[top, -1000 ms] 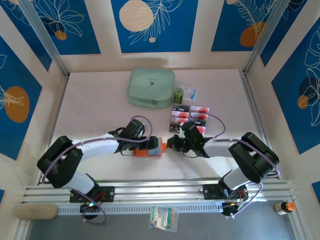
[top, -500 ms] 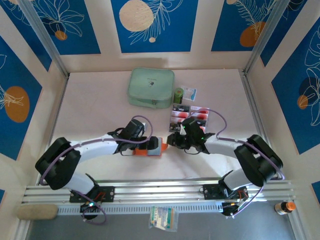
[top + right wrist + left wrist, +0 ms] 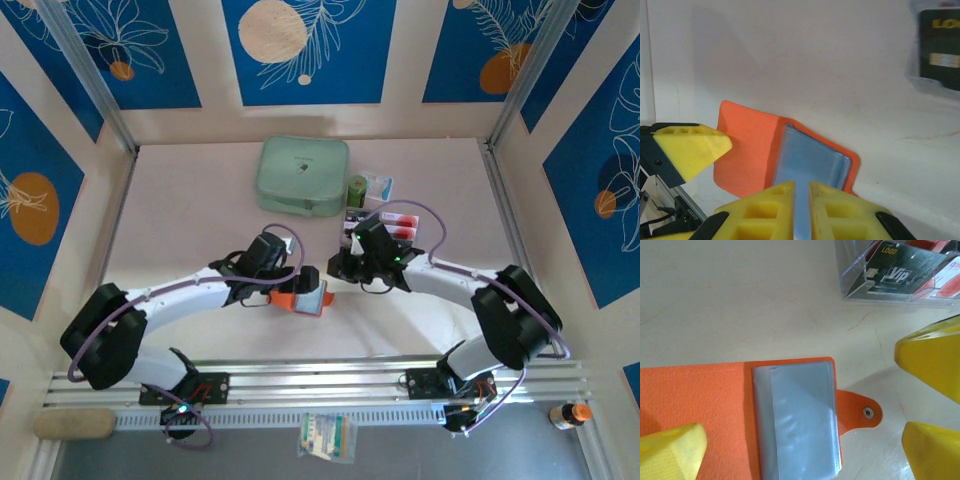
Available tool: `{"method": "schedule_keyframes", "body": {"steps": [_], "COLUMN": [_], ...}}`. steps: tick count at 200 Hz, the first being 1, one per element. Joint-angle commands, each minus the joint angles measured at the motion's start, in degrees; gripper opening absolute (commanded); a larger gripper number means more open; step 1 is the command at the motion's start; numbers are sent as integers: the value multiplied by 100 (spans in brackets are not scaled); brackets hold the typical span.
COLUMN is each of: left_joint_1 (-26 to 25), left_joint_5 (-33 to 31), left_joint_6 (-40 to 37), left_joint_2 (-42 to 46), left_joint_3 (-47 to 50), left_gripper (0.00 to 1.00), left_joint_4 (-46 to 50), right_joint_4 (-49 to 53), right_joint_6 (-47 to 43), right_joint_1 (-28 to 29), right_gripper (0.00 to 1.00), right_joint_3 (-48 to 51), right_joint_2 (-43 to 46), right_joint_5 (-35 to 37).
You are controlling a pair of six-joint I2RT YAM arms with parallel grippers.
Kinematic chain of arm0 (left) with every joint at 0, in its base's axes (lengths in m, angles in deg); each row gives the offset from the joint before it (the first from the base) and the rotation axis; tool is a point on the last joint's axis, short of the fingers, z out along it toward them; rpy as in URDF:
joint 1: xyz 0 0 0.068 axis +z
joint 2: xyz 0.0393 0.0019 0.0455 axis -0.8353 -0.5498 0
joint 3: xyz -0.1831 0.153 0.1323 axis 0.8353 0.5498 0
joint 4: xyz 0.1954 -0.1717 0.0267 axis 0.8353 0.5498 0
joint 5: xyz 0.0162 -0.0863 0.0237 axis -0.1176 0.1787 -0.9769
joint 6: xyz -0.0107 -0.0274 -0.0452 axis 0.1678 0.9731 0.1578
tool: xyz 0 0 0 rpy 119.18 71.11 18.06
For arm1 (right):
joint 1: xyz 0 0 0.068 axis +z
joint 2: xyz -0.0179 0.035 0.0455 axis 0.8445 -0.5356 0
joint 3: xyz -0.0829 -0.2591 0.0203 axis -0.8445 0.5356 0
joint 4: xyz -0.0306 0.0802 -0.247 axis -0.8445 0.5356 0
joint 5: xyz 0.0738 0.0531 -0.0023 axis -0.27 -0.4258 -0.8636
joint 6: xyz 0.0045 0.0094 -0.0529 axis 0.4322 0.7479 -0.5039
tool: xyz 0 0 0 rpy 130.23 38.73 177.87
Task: Put the credit cards into the card holder
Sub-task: Flip over the card slot on the card holder.
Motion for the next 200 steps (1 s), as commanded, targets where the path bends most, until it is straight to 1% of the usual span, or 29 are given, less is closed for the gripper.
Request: {"method": "schedule_keyframes", "body": {"steps": [1, 50, 117, 161, 200], "left_joint_1": [-70, -78, -87, -89, -135], "left_joint_5": [-183, -276, -443, -523, -571], "left_joint_6": [-176, -189, -316, -403, -445], "left_joint_2": [-57, -44, -159, -350, -528], "left_joint_3": [195, 376, 477, 539, 564], "left_gripper": [100, 100, 100, 100, 100], "left_joint_4": [90, 21, 25, -39, -112], "right_joint_4": [267, 662, 751, 645, 458], "right_joint_6": [-114, -104, -199, -305, -294], "right_joint_1": [147, 416, 358, 306, 387], "right_gripper": [14, 8, 6, 5, 4], "right_joint_3": [-313, -867, -953, -995, -1056], "right_joint_2": [-317, -1053, -1500, -1748, -1841], "right_joint_5": [-99, 5, 139, -143, -478]}}
